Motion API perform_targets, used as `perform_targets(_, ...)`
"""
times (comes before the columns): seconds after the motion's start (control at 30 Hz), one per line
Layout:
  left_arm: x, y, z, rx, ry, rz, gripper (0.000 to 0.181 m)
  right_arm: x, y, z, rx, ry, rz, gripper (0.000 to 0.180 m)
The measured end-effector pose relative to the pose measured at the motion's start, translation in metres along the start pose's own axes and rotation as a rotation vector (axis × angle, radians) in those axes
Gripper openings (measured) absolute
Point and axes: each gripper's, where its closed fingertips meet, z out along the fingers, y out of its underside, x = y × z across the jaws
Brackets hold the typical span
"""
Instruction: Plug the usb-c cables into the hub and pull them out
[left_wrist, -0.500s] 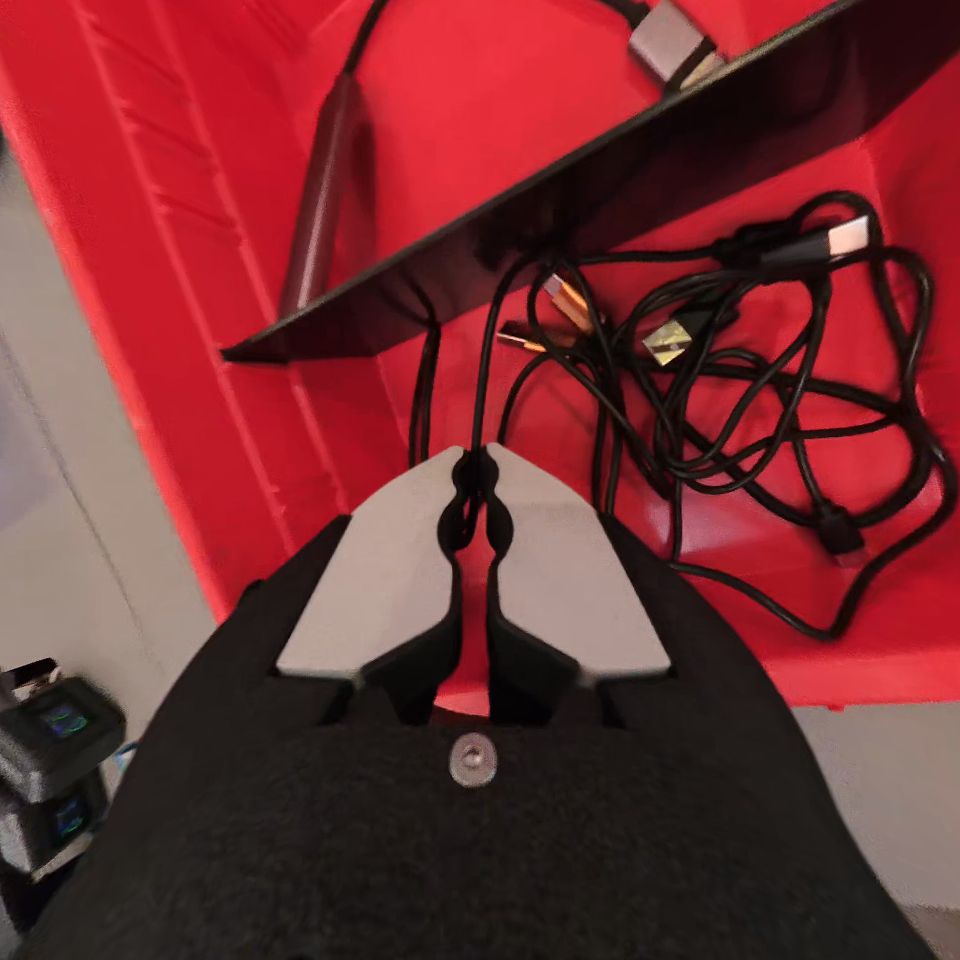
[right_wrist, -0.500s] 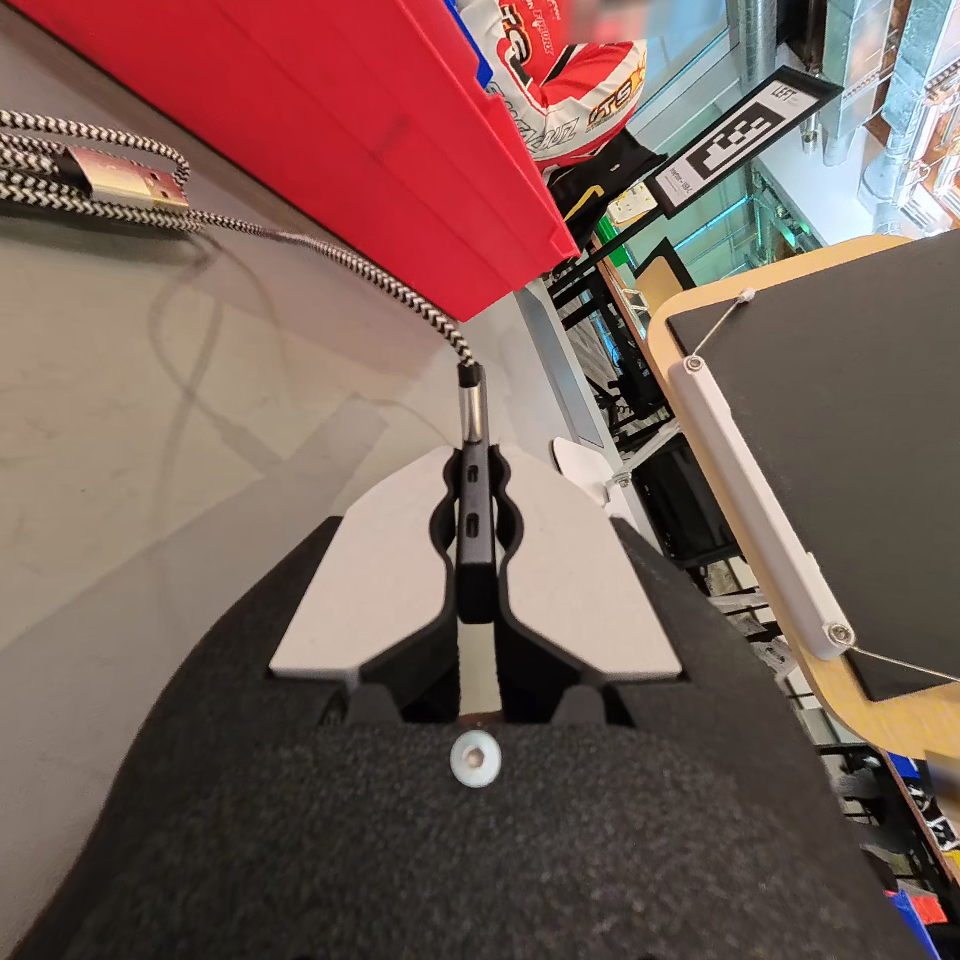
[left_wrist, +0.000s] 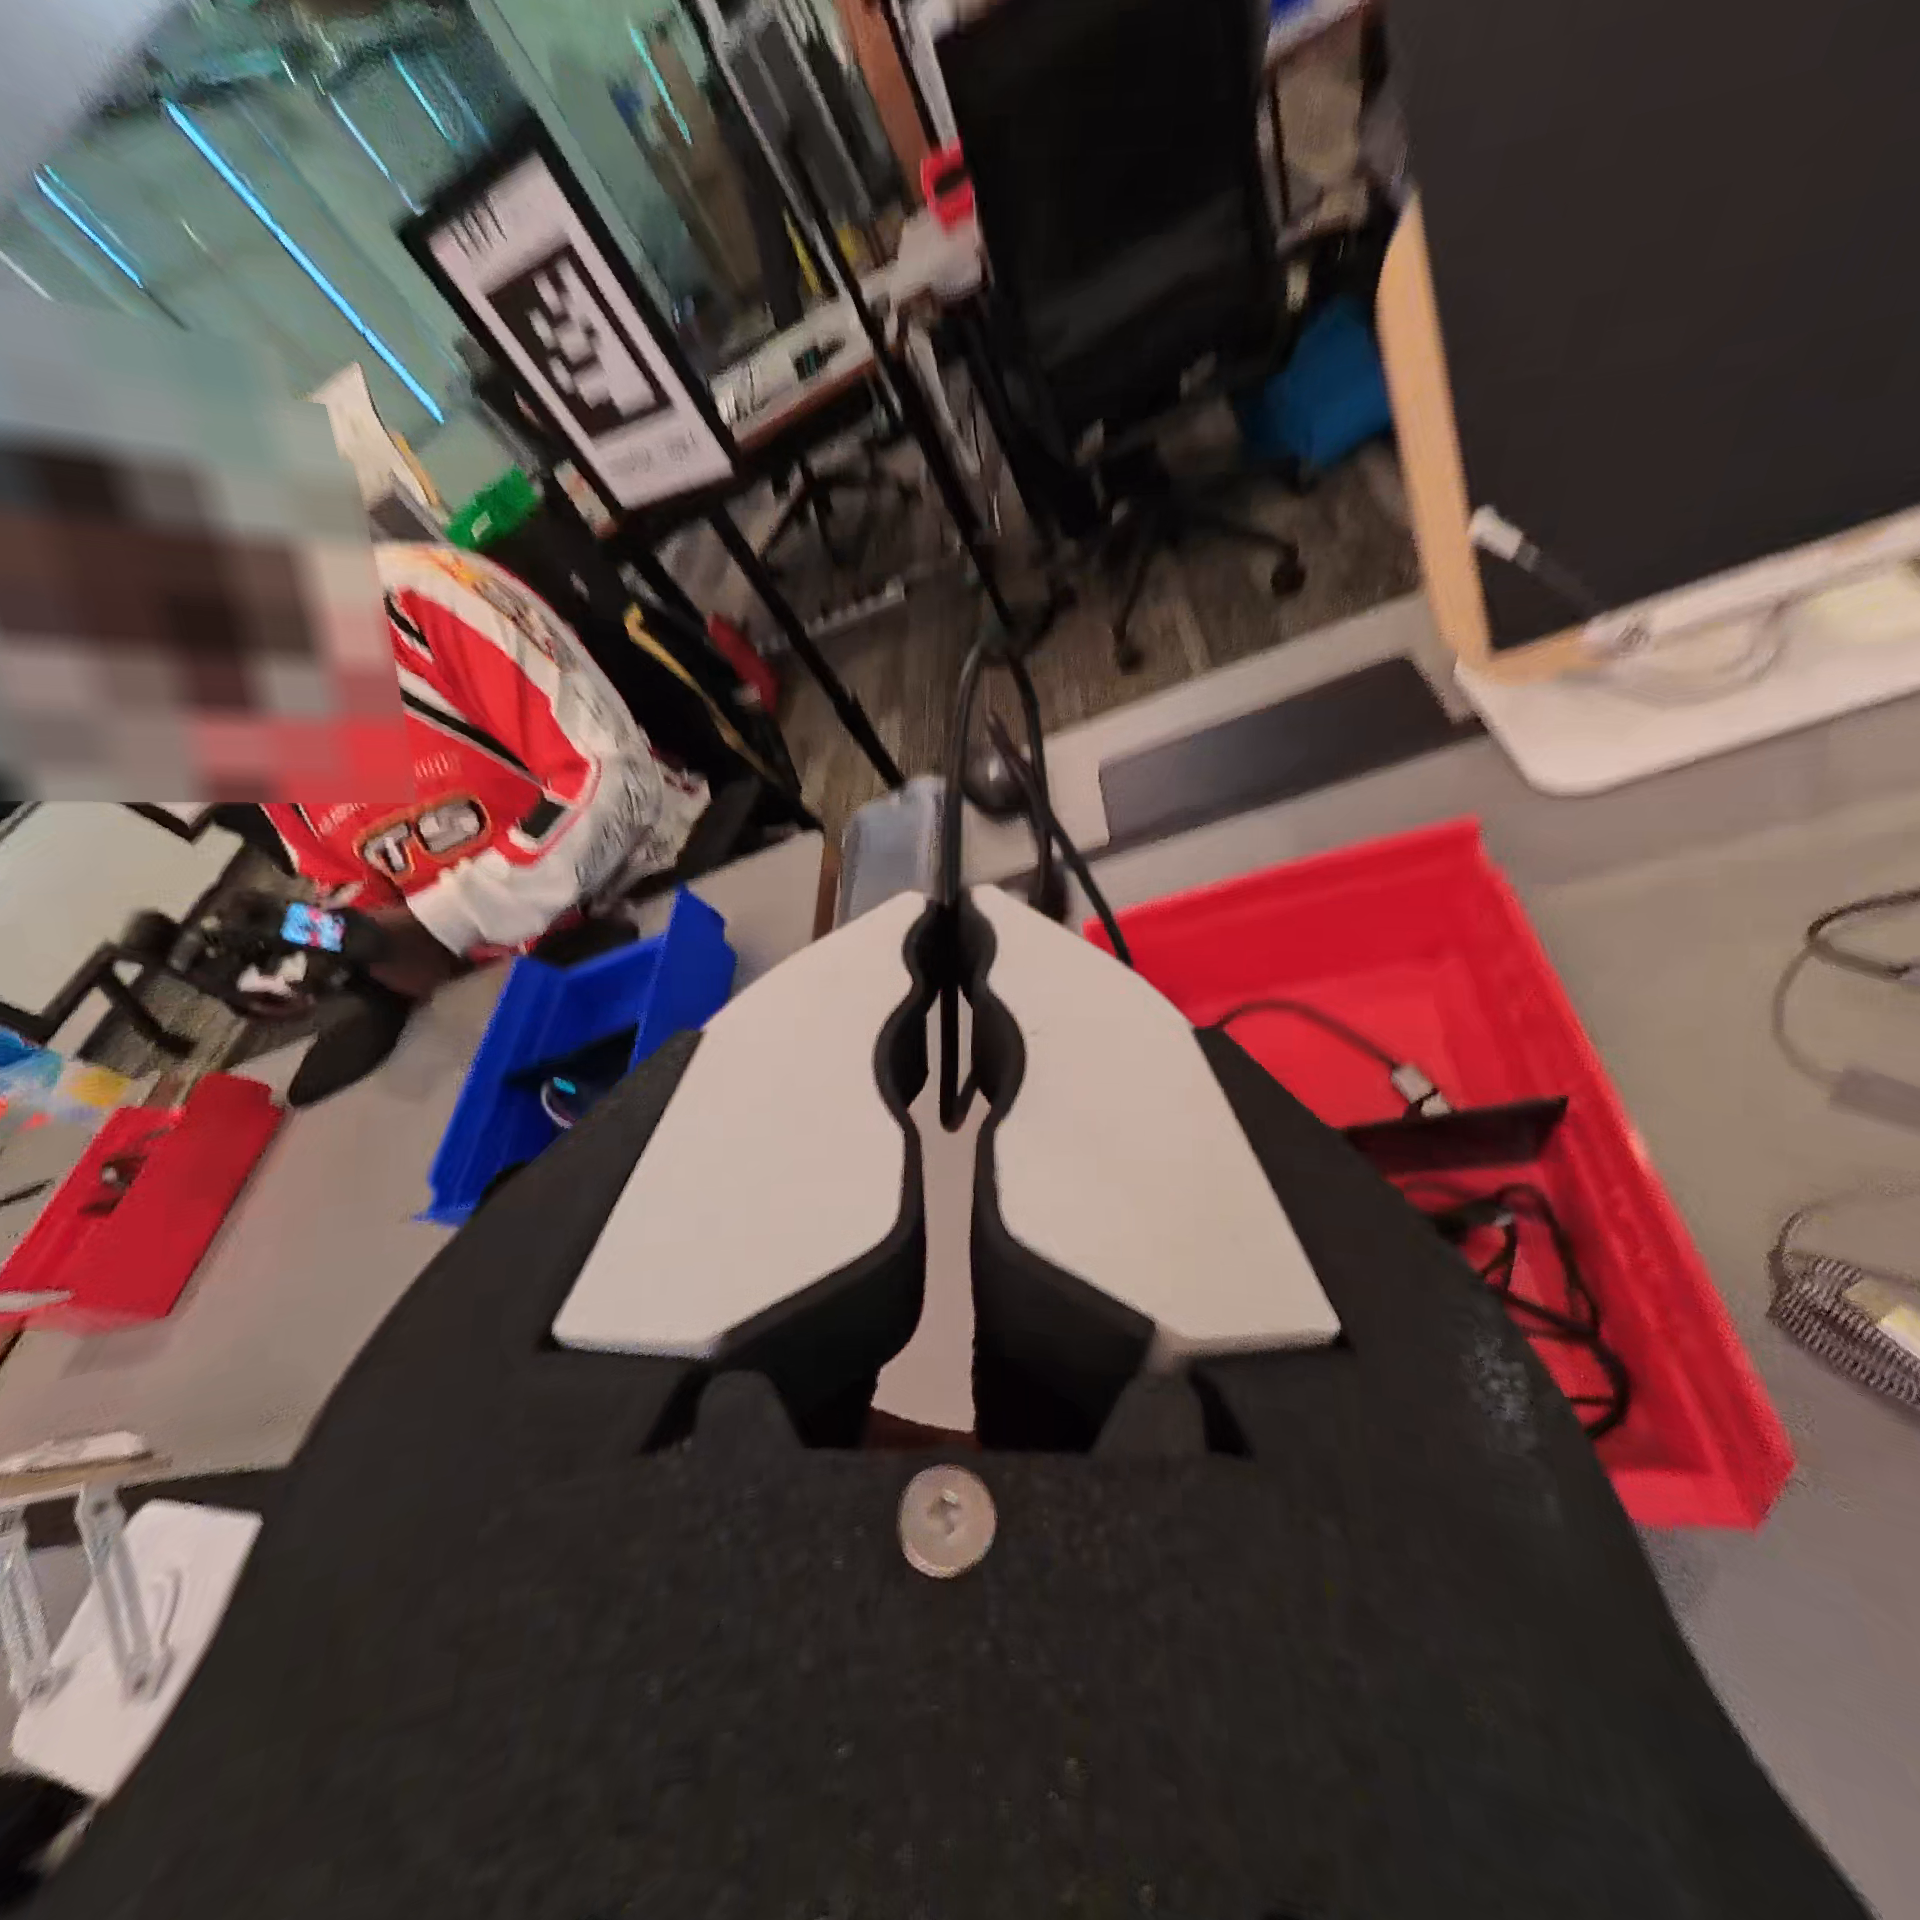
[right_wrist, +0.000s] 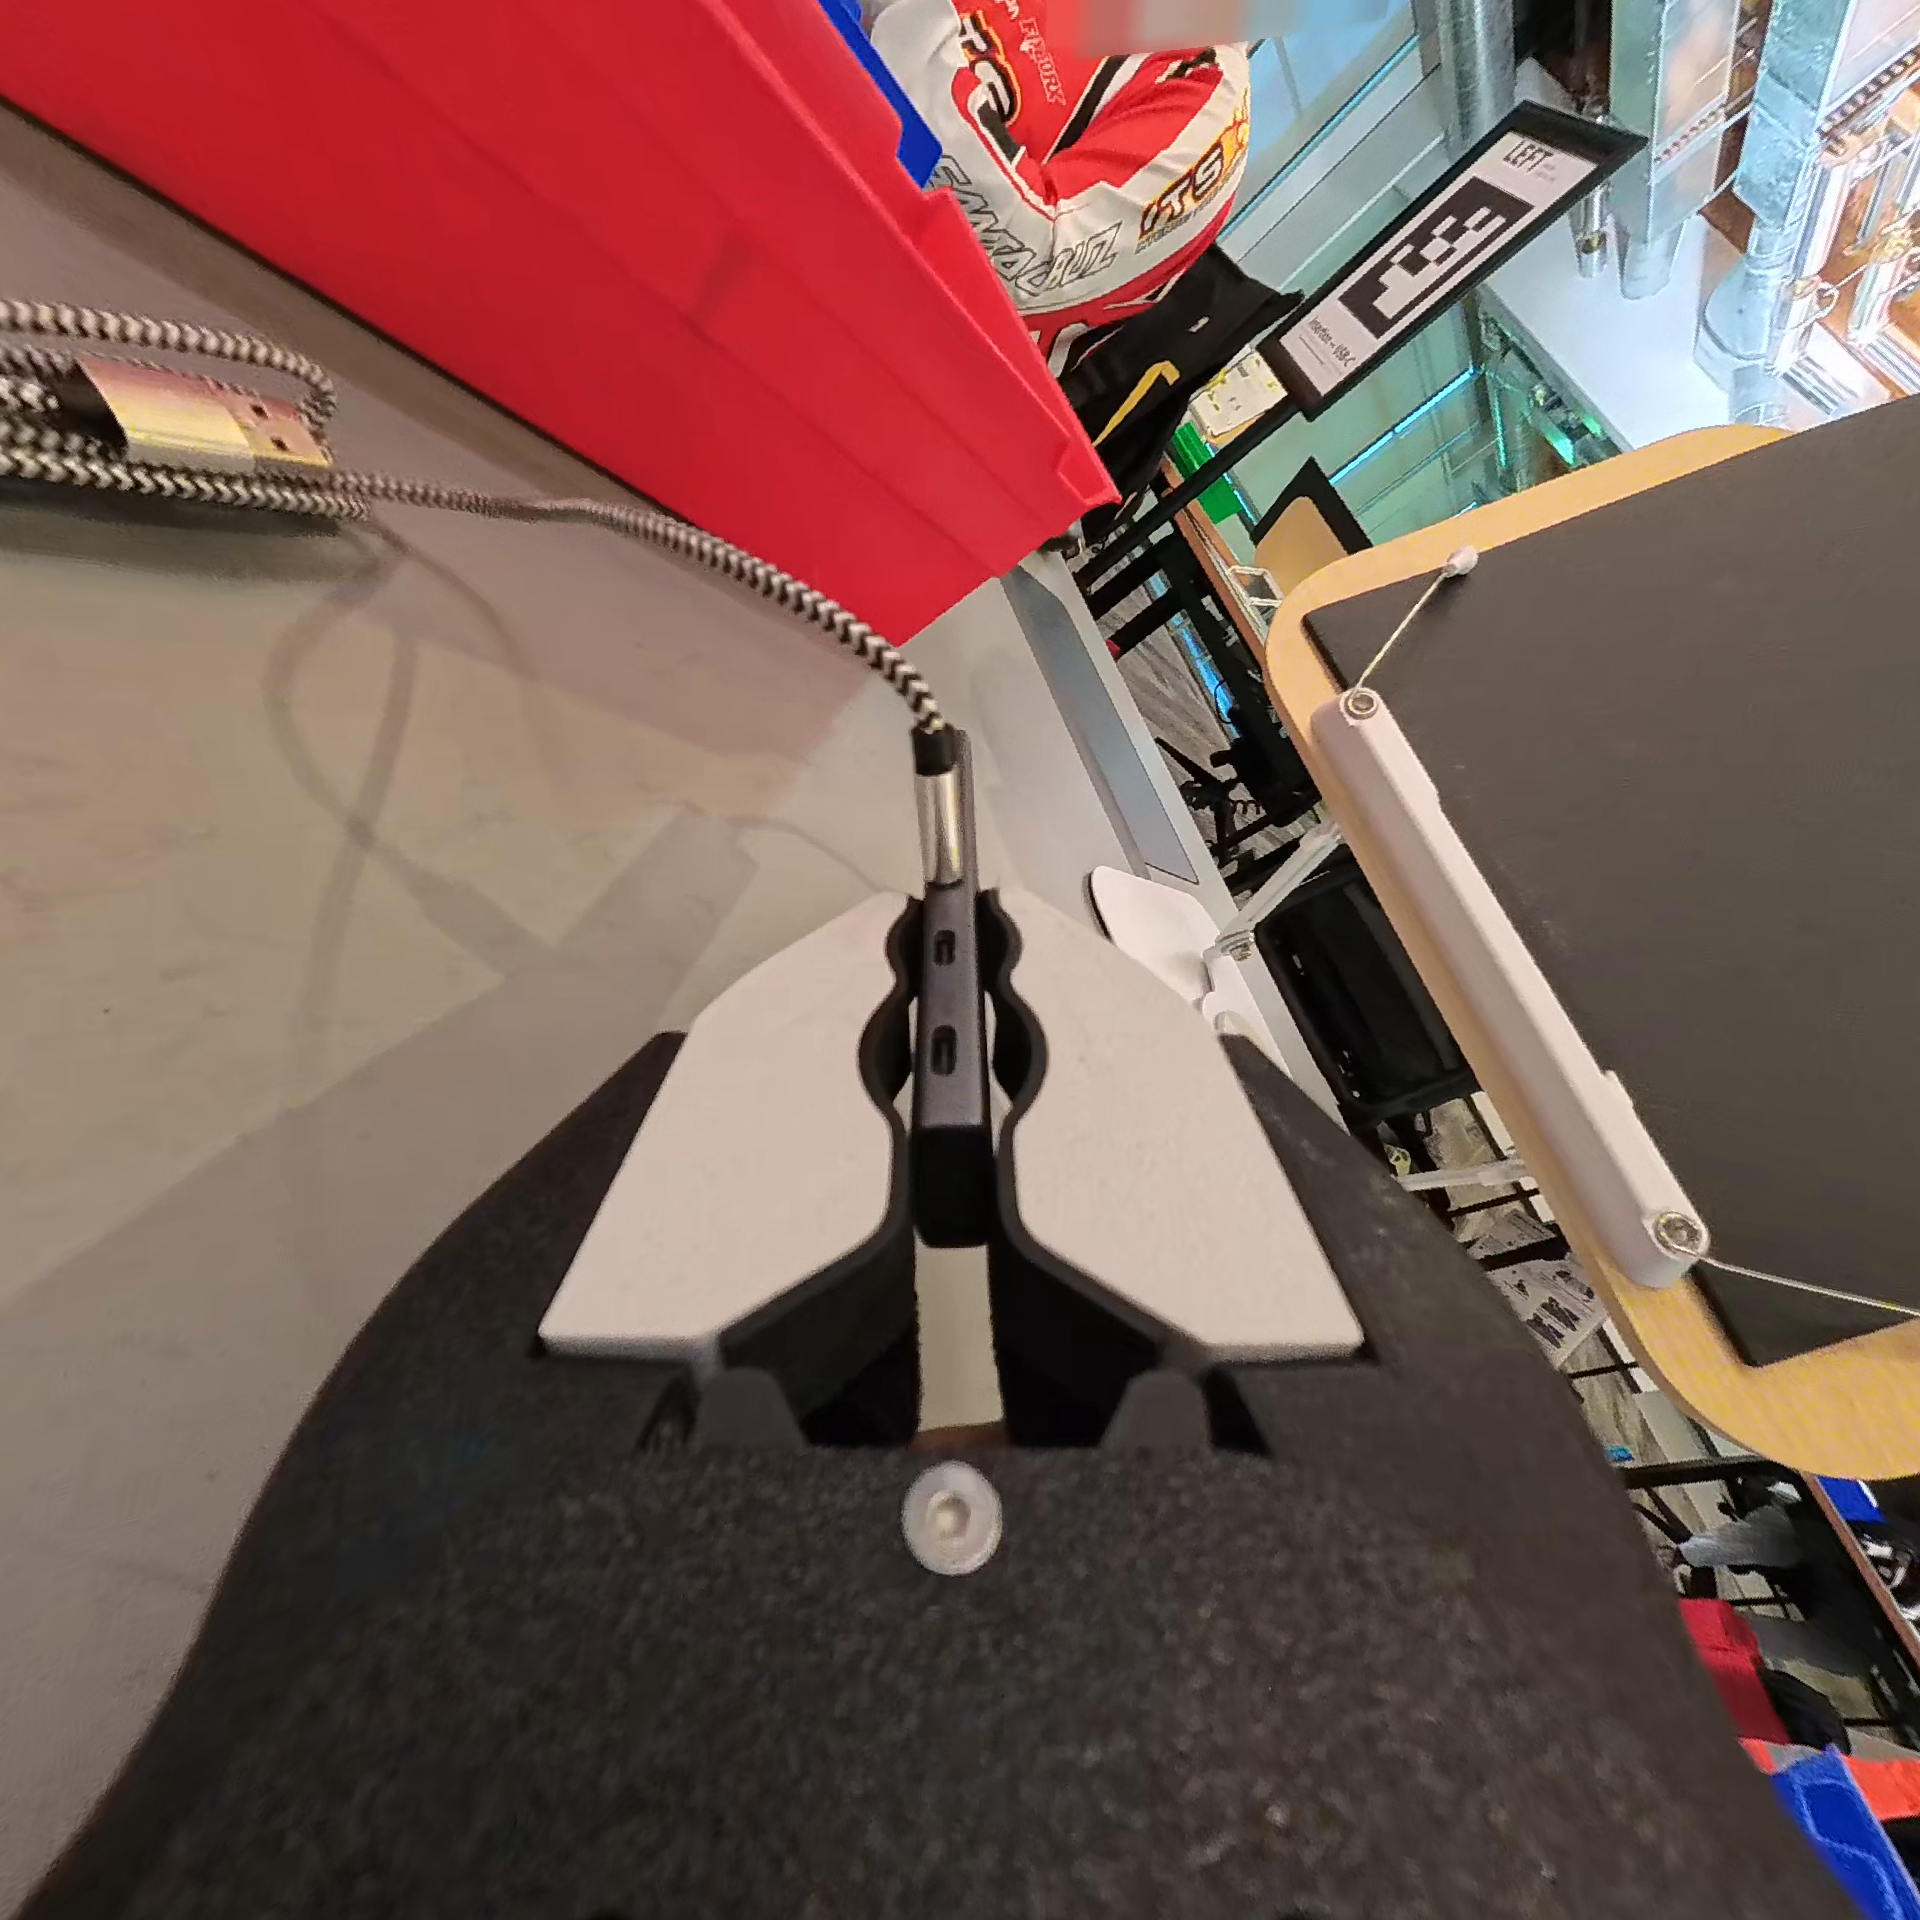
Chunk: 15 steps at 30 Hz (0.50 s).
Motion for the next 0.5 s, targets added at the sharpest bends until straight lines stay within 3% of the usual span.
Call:
perform_targets(0.2,0.027,-0.089,-0.058,0.203,0.113,0.024,0.001,0.006,0.001,-0.001,0.004,0.013,0.046,0.009)
perform_targets(0.5,0.115,-0.138,-0.098,0.323,0.272,0.137,0.001,0.009,0.0,-0.002,0.013,0.014,0.07,0.009)
